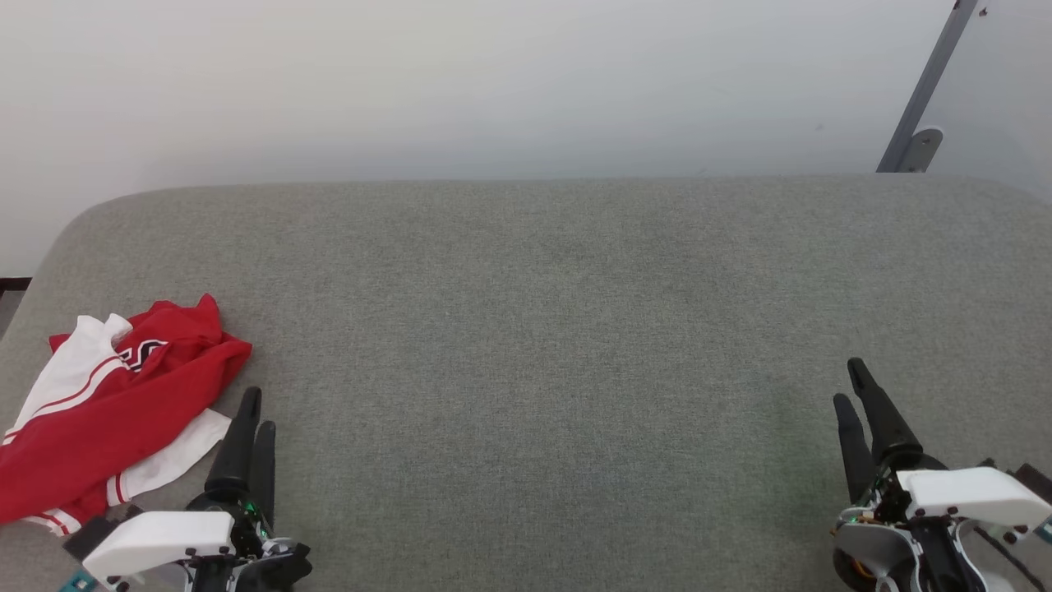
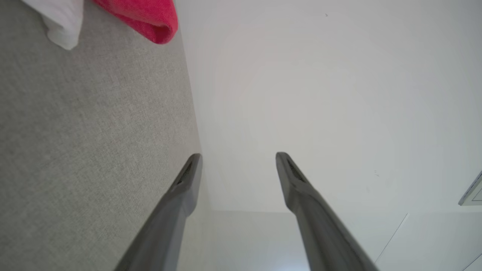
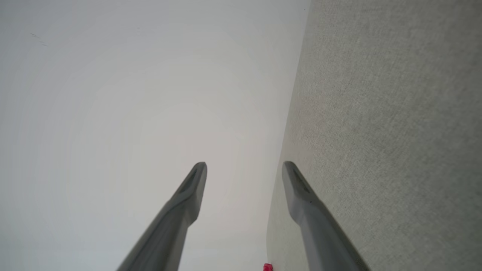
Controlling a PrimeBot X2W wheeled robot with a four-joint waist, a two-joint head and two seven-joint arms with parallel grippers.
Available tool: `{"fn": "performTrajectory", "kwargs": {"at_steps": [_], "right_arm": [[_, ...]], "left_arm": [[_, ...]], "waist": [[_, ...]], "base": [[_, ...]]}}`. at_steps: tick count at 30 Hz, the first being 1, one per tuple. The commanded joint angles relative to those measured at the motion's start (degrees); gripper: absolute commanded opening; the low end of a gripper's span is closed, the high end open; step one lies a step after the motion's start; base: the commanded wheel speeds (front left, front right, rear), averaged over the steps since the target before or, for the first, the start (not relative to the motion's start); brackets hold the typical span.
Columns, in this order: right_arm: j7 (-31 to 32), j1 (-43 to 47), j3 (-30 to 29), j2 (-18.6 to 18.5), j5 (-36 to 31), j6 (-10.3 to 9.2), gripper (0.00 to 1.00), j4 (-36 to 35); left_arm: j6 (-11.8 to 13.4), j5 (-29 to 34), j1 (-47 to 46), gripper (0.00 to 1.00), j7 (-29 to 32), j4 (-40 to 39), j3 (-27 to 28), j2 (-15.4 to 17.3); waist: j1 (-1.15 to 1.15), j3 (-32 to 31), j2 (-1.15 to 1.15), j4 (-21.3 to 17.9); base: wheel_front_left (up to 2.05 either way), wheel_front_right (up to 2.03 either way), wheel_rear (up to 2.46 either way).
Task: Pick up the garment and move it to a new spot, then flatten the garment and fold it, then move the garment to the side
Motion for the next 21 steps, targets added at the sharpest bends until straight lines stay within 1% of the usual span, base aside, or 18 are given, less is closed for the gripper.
{"fn": "performTrajectory", "kwargs": {"at_steps": [1,6,9,15,21], "right_arm": [[-0.9,-2.7,0.5,-0.9,-1.1,0.08,1.0,-0.2],[-2.7,-4.5,2.7,-2.3,-4.1,0.09,1.0,0.5],[-3.8,-5.5,4.3,-3.3,-6.2,0.09,1.0,1.1],[-5.9,-7.9,8.0,-5.7,-13.4,0.1,1.0,2.6],[-7.3,-9.6,9.0,-6.9,-21.7,0.1,1.0,3.2]], "left_arm": [[0.0,2.2,-2.1,1.0,-0.9,-0.9,-0.4,1.2],[0.0,7.0,-2.8,1.0,-2.6,-0.6,-1.5,2.5],[0.3,11.2,-3.3,1.0,-3.4,-0.9,-1.9,3.2],[1.0,19.1,-3.7,1.0,-4.9,-1.6,-1.4,3.2],[1.4,27.6,-3.8,1.0,-6.3,-2.4,-1.4,3.8]], "waist": [[0.0,0.0,0.0,0.0],[0.0,0.1,0.0,0.1],[0.0,0.1,0.0,0.2],[0.0,0.3,0.0,0.3],[0.0,0.4,0.0,0.3]], "base": [[0.0,0.0,0.0],[0.0,0.0,0.0],[0.0,0.0,0.0],[0.0,0.0,0.0],[0.0,0.0,0.0]]}}
